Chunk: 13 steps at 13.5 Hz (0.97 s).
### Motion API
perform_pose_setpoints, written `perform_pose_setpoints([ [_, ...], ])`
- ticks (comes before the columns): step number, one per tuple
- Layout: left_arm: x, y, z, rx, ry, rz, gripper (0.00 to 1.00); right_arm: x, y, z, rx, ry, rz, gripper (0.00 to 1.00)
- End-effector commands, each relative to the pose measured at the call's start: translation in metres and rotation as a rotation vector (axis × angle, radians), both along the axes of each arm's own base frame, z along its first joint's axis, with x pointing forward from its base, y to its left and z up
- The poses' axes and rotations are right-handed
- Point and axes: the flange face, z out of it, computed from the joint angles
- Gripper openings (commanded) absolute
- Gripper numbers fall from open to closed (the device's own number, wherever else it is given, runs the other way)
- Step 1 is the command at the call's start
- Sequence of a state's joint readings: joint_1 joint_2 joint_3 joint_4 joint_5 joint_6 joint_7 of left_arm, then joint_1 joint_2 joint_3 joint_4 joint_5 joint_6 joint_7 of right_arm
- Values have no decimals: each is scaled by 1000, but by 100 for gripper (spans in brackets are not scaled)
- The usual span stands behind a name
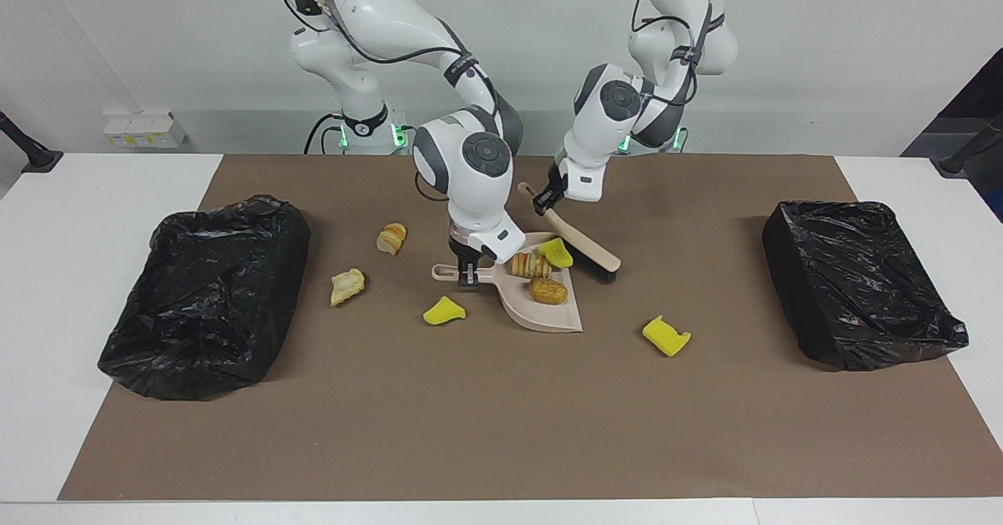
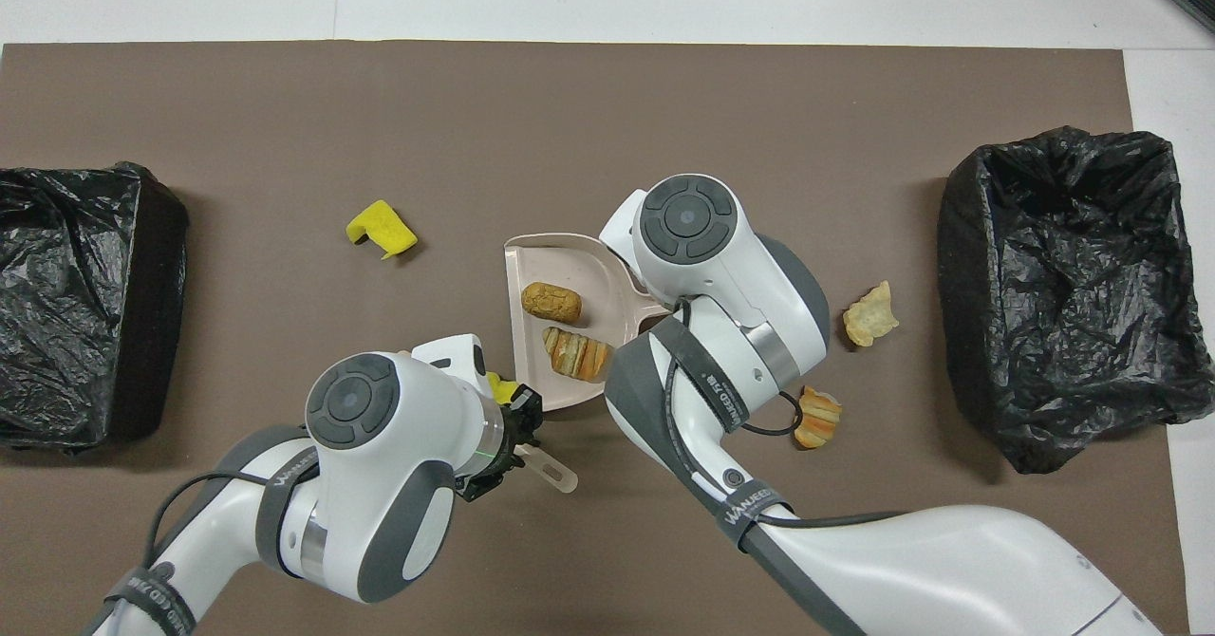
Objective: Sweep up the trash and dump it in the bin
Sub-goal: 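Sweep the yellow sponge into the dustpan with the left gripper's brush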
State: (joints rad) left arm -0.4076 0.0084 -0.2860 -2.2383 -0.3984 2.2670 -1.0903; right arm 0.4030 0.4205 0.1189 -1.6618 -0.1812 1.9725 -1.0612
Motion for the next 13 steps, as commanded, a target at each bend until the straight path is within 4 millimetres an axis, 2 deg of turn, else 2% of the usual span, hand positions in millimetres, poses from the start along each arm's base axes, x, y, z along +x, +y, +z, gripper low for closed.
perform_pose_setpoints([
  [1, 4, -8, 12, -28, -37, -85, 0, -10, -3, 3, -42, 13, 0, 0],
  [4, -2, 2, 13, 27, 12, -172, 0, -10, -2, 4, -40, 10, 0, 0],
  [7, -2, 19, 14, 161, 41, -267, 0, -9, -2, 4, -36, 4, -5, 0],
  [9, 7, 30, 21, 223, 37, -296, 0, -8, -2, 4, -31, -2, -4, 0],
  [11, 25, 48, 31, 269, 16, -340, 0, -8, -2, 4, -33, 0, -5, 0],
  [13, 44, 76, 30, 301, -9, -429, 0, -9, 1, 4, -33, -2, -14, 0],
])
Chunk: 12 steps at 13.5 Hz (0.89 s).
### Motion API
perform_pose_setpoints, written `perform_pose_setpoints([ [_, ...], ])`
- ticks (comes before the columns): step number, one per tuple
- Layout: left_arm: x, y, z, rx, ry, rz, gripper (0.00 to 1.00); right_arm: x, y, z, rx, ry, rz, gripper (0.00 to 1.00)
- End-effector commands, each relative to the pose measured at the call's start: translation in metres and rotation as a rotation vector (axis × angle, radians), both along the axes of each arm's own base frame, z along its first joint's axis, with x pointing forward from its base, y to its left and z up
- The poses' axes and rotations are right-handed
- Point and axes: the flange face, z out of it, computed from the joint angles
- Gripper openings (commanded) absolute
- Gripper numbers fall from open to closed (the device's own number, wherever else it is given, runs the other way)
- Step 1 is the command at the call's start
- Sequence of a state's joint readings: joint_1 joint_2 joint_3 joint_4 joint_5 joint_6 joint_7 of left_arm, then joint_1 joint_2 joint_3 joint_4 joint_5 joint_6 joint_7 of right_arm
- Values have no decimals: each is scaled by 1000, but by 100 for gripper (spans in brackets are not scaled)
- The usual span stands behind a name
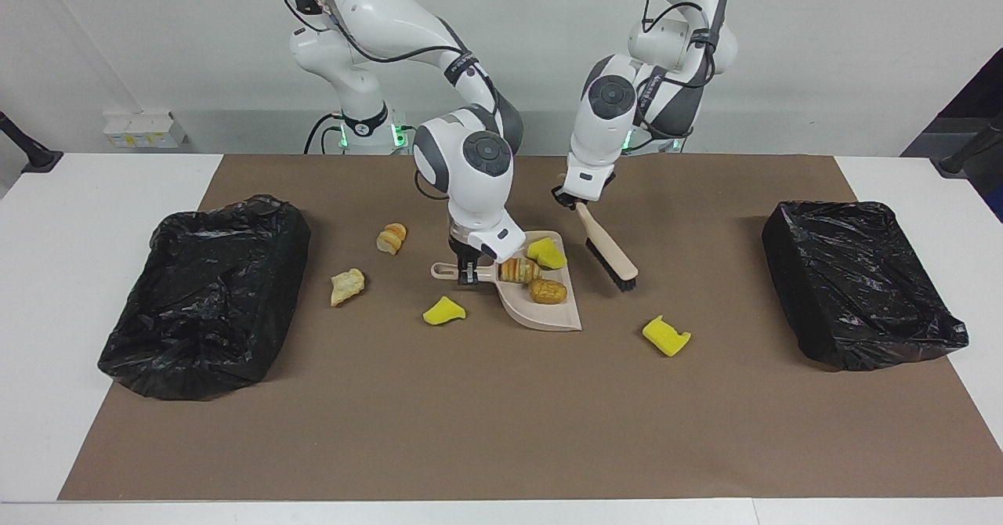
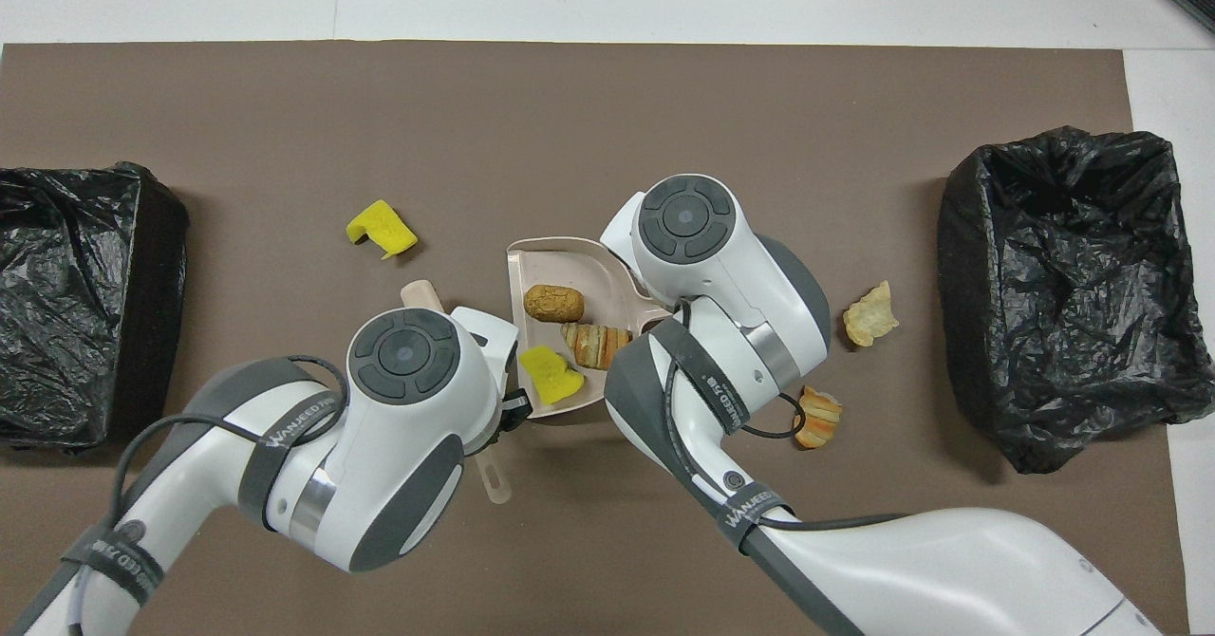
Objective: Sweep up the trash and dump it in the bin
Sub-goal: 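Sweep the yellow sponge into the dustpan with the left gripper's brush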
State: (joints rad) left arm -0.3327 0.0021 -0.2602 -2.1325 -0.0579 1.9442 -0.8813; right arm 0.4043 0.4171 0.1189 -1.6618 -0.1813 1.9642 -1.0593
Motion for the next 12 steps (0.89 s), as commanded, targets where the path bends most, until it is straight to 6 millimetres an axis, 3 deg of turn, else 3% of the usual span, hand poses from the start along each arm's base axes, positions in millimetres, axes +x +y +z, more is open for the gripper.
perform_pose_setpoints([
  [1, 27, 37, 6, 24, -12, -114, 0, -8, 2, 4, -28, -14, -33, 0],
  [7, 105, 148, 7, 32, -33, -395, 0, -8, 2, 3, -28, -20, -91, 0],
  [10, 121, 203, 1, 6, -40, -486, 0, -9, 3, 3, -29, -23, -104, 0],
  [12, 124, 218, -13, 17, -7, -568, 0, -9, 3, 3, -29, -26, -121, 0],
])
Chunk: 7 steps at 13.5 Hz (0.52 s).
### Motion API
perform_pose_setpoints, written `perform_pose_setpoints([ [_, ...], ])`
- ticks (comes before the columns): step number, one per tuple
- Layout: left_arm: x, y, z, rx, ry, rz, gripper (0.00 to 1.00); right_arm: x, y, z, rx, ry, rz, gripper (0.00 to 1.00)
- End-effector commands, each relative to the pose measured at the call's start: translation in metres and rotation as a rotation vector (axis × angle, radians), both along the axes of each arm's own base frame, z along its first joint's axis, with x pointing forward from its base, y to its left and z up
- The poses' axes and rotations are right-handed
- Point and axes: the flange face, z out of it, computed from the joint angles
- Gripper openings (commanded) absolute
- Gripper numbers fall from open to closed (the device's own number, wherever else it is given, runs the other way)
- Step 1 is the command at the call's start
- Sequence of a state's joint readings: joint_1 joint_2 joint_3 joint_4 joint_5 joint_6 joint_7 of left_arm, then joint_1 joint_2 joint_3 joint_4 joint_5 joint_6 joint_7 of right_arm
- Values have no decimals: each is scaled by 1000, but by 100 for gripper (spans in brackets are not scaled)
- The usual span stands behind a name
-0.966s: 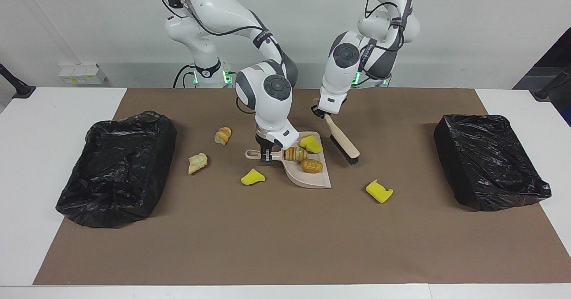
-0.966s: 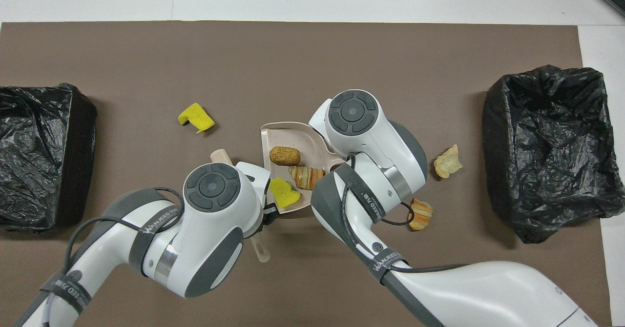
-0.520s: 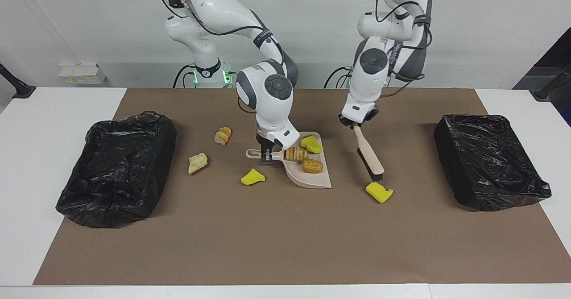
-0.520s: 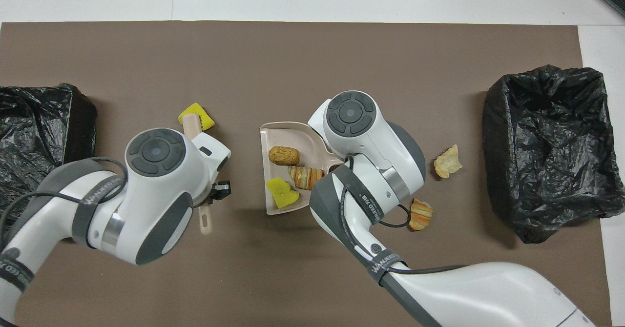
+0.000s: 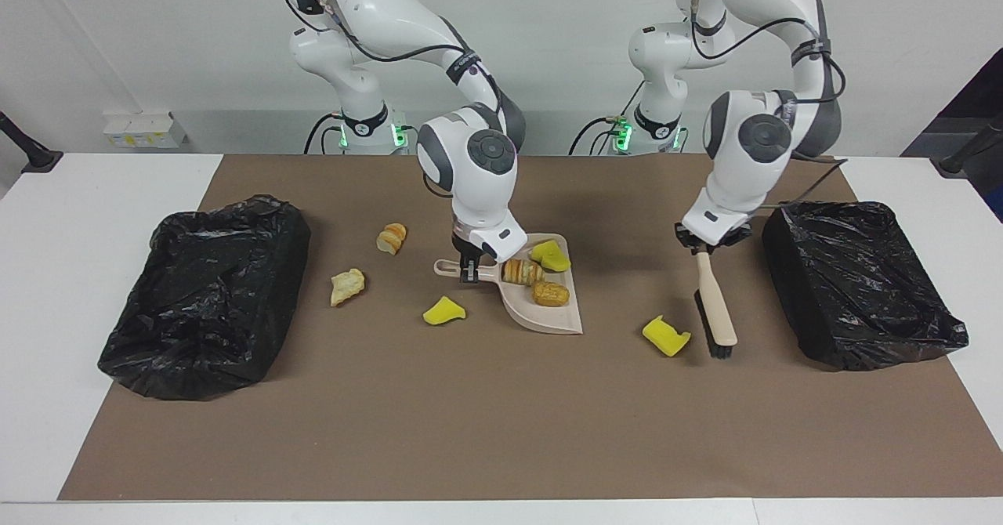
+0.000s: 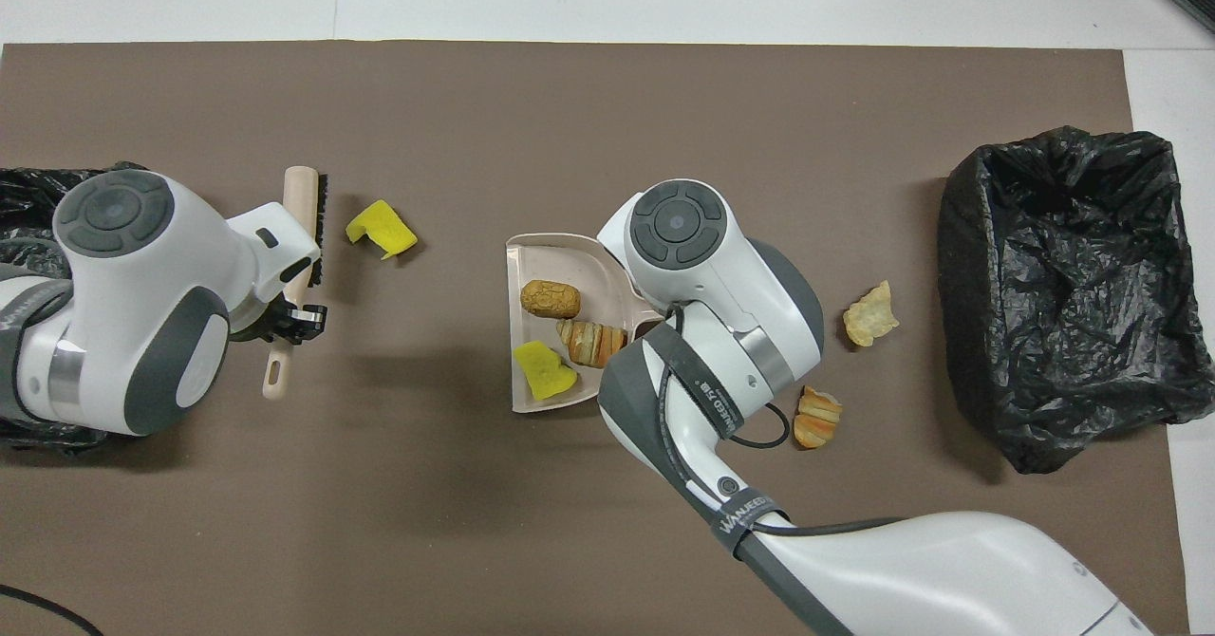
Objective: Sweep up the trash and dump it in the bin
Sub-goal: 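Sweep the yellow sponge into the dustpan with the left gripper's brush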
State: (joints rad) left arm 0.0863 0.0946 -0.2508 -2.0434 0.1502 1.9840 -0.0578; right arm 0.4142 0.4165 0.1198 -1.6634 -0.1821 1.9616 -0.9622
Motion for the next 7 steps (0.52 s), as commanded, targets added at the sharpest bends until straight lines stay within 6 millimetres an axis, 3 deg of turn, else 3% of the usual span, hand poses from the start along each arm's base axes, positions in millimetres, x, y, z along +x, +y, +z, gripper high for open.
perform_pose_setpoints([
  [1, 5, 4, -16, 22, 17, -96, 0, -6, -2, 4, -21, -16, -46, 0],
  [4, -9, -8, -28, 27, 44, -127, 0, -7, 1, 3, -18, -16, -53, 0],
  [7, -28, -41, -29, 34, 69, -188, 0, -13, 19, -6, -5, -37, -76, 0],
])
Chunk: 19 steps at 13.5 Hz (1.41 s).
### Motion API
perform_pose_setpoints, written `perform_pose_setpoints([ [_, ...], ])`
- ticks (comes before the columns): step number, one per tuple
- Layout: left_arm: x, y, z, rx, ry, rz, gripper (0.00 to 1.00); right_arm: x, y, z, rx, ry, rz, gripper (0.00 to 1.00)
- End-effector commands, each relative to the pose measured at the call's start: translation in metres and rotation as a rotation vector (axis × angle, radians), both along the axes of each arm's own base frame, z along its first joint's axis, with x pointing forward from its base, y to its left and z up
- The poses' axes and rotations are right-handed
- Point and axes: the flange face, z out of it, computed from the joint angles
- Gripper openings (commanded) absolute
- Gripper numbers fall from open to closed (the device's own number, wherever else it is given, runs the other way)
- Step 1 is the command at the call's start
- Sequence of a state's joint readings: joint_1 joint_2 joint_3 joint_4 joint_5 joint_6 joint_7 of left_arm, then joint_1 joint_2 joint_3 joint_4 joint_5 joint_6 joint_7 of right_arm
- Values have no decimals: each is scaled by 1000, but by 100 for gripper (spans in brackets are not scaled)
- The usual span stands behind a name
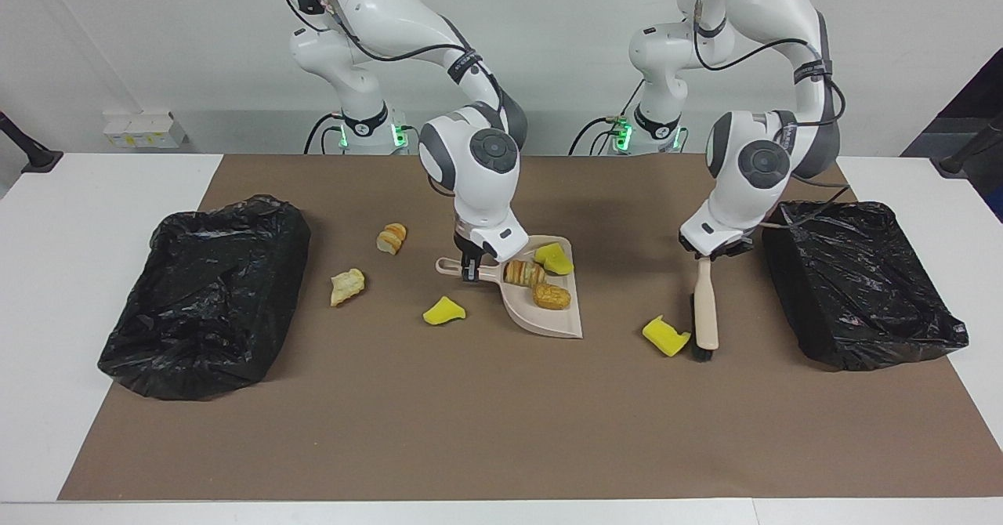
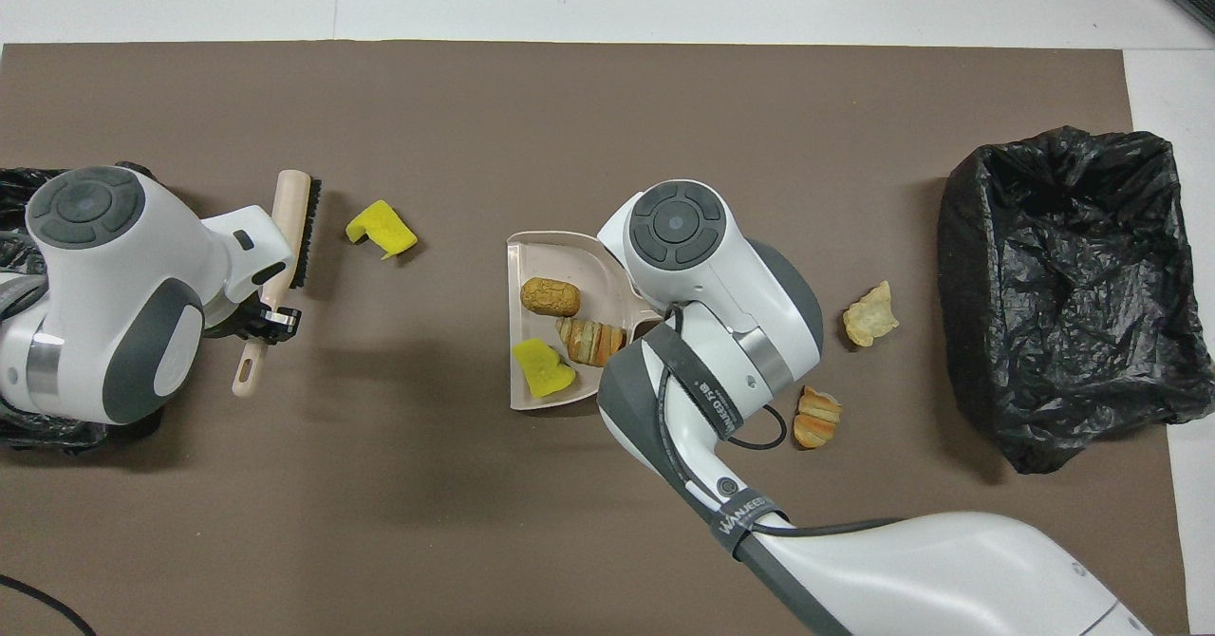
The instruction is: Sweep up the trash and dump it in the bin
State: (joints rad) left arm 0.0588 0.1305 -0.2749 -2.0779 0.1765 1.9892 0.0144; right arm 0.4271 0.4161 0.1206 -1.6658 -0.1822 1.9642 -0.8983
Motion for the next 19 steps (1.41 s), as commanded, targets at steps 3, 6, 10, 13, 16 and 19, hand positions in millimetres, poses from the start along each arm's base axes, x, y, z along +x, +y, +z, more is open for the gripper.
perform_pose_setpoints([
  [3, -41, -56, 0, 3, 20, -93, 0, -8, 12, -7, -1, -28, -28, 0],
  [6, -58, -95, 5, -42, 38, -107, 0, -7, 13, -7, 7, -38, -26, 0],
  [10, -77, -141, 9, -84, 44, -86, 0, -7, 13, -7, 6, -38, -34, 0],
  [13, -88, -162, 12, -114, 50, -96, 0, -9, 10, -8, -8, -22, -44, 0],
  [16, -89, -157, 18, -90, 85, -68, 0, -8, 10, -7, -8, -24, -47, 0],
  [19, -67, -150, 30, -99, 65, -49, 0, -6, 3, -1, -15, -18, -56, 0],
])
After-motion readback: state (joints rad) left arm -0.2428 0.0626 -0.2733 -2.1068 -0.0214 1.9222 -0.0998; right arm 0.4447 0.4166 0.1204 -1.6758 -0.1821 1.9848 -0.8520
